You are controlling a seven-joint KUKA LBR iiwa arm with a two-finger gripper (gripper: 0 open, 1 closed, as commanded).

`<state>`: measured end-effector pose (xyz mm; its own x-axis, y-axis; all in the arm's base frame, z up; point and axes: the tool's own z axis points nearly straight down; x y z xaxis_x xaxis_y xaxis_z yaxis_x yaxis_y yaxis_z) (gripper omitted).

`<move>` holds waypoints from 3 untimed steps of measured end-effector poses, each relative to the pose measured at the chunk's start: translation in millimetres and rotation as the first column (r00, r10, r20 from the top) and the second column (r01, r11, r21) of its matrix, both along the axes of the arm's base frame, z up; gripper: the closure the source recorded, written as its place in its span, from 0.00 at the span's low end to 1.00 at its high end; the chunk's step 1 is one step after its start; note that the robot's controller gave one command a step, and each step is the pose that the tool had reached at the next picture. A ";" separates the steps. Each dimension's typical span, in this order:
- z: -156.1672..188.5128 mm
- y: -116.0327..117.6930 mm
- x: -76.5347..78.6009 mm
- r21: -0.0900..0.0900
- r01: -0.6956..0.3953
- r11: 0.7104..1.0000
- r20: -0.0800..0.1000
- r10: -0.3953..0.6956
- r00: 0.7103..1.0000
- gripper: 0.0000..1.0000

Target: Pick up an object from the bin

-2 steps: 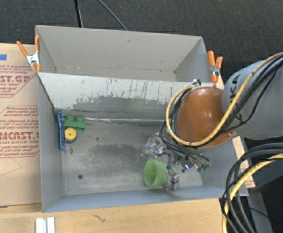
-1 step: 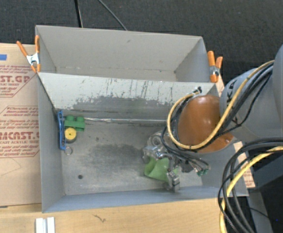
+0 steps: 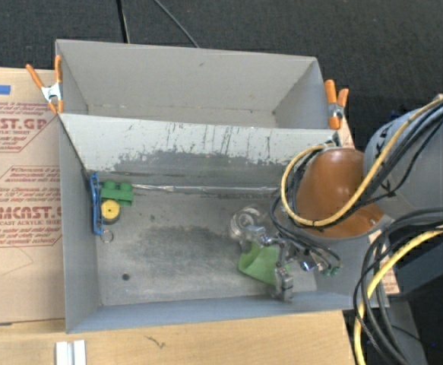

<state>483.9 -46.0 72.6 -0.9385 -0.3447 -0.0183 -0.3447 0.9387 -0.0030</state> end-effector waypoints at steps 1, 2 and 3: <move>-0.9 1.2 -4.1 0.001 -0.004 1.000 -0.018 0.004 1.000 1.00; 38.6 2.3 -3.2 -0.003 -0.005 1.000 -0.014 0.005 1.000 1.00; 122.0 3.0 -1.1 -0.004 -0.005 1.000 -0.009 0.005 1.000 1.00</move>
Offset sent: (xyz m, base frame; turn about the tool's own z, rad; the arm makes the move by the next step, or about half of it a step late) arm 0.0000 0.0000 0.0000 0.0000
